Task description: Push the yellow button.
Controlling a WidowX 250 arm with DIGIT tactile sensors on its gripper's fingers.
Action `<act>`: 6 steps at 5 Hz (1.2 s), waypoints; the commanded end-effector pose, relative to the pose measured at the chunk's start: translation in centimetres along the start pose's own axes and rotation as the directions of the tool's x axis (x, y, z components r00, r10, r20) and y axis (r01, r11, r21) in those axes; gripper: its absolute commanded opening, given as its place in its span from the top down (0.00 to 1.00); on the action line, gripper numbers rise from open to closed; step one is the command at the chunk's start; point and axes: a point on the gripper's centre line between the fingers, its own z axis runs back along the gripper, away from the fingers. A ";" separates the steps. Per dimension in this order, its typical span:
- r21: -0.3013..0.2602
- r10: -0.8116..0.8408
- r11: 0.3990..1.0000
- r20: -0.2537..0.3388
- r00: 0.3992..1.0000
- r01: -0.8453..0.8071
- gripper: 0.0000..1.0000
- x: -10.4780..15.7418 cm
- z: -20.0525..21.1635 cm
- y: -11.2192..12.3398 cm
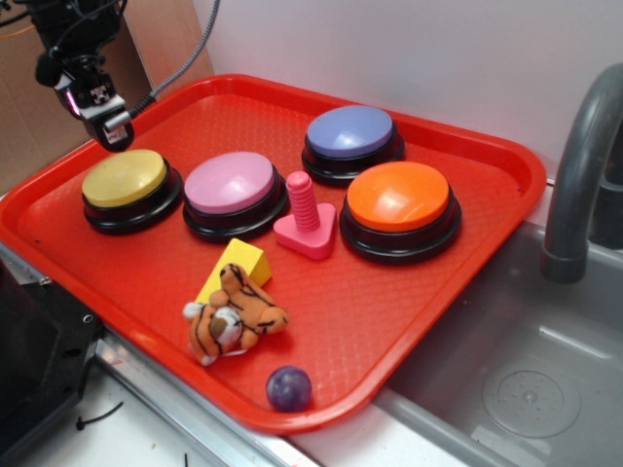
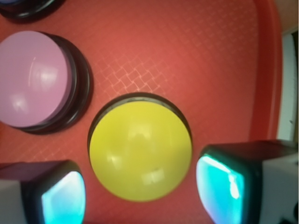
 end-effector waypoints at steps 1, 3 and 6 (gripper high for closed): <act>0.061 -0.018 0.998 0.033 0.999 0.016 0.00 1.0 2.9 -0.1; 0.066 -0.023 0.998 0.040 0.999 0.021 0.00 1.0 3.9 -0.5; 0.045 -0.019 0.999 0.043 0.999 0.017 0.00 1.2 5.2 -0.9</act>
